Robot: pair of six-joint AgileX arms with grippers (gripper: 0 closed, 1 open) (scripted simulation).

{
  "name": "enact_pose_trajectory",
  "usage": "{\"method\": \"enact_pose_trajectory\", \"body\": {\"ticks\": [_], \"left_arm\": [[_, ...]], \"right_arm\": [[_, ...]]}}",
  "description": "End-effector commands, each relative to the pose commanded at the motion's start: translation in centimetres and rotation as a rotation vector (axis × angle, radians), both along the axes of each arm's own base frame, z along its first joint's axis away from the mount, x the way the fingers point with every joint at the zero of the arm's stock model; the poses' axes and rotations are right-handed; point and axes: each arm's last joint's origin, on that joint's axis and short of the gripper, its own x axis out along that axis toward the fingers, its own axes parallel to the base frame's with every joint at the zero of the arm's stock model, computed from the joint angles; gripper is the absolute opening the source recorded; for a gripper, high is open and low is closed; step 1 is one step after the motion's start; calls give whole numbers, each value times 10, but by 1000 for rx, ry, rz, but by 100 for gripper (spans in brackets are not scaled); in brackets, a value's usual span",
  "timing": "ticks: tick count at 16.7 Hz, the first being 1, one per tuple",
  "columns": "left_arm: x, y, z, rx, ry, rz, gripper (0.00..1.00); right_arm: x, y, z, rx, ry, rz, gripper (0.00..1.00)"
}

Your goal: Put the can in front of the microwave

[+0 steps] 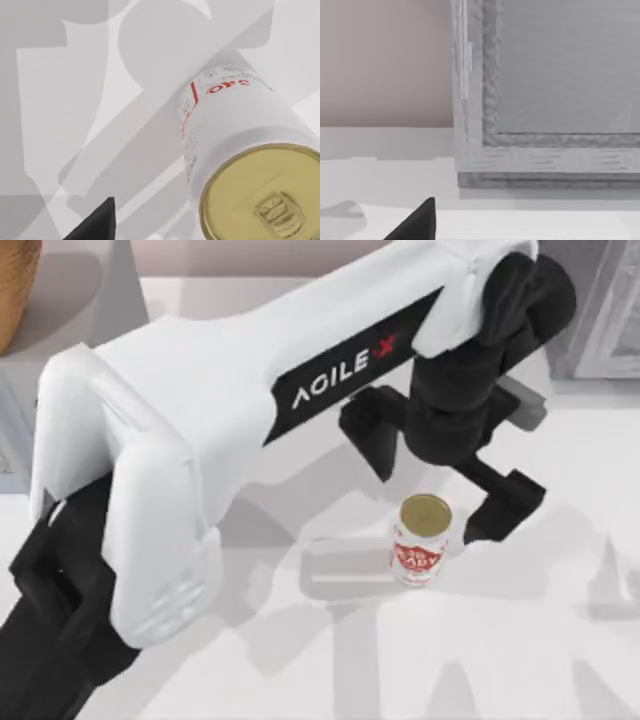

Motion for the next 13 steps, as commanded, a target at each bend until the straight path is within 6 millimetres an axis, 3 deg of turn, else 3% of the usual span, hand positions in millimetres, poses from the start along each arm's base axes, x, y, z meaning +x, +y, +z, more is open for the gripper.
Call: {"method": "enact_pose_trajectory", "body": {"ticks": [6,11,13], "left_arm": [[-1,0,-48,4,4,0,100],[-2,0,-52,4,3,0,100],[-2,0,-52,4,3,0,85]], "right_arm": [[0,0,0,0,0,0,100],[0,0,0,0,0,0,100],[0,0,0,0,0,0,100]]}}
